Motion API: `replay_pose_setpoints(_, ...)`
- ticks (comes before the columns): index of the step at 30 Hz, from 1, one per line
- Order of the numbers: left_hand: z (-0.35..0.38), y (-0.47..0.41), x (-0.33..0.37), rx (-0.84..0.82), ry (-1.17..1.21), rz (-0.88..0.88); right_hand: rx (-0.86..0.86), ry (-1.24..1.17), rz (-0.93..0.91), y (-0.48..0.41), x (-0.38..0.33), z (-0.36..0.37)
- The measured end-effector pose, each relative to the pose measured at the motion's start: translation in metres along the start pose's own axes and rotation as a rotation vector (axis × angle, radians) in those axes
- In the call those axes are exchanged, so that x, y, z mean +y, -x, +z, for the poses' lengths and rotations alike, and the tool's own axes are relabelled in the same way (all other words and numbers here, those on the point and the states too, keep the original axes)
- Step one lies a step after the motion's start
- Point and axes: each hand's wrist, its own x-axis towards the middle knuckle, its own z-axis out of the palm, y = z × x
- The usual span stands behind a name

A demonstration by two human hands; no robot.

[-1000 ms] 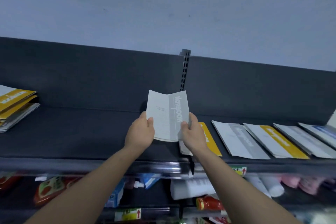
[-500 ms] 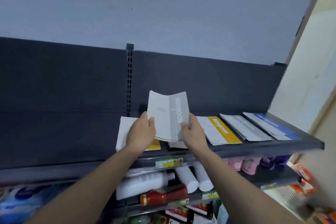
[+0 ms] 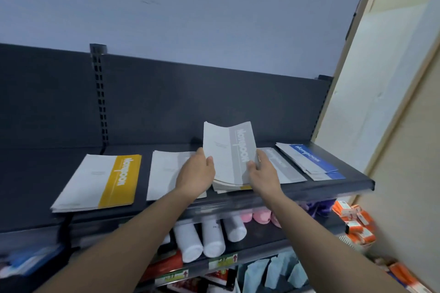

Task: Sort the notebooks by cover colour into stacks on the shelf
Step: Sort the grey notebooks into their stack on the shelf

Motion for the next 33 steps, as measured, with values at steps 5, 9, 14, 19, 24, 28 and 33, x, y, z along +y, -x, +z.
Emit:
replay_pose_setpoints(5,0.042,-0.030,0.020,-0.087,-0.021,0.014,0.034,0.053,0.065,-0.031,0.029,-0.024)
replay_pose_setpoints(9,0.074,-0.058,0.034,-0.142,-0.033,0.030,0.065,0.115,0.085,-0.064,0.054,-0.038)
replay_pose_setpoints(14,0.107,-0.087,0.046,-0.227,-0.063,0.017,0.073,0.216,0.148,-0.100,0.084,-0.051)
replay_pose_setpoints(19,0.138,-0.103,0.054,-0.317,-0.185,-0.021,0.030,0.344,0.209,-0.124,0.114,-0.060)
replay_pose_setpoints(24,0.159,-0.104,0.067,-0.324,-0.298,-0.067,-0.069,0.446,0.202,-0.142,0.135,-0.072)
replay_pose_setpoints(28,0.169,-0.101,0.074,-0.305,-0.360,-0.108,-0.148,0.591,0.091,-0.148,0.145,-0.081)
replay_pose_setpoints(33,0.176,-0.095,0.080,-0.285,-0.512,-0.125,-0.155,0.800,-0.030,-0.156,0.158,-0.083)
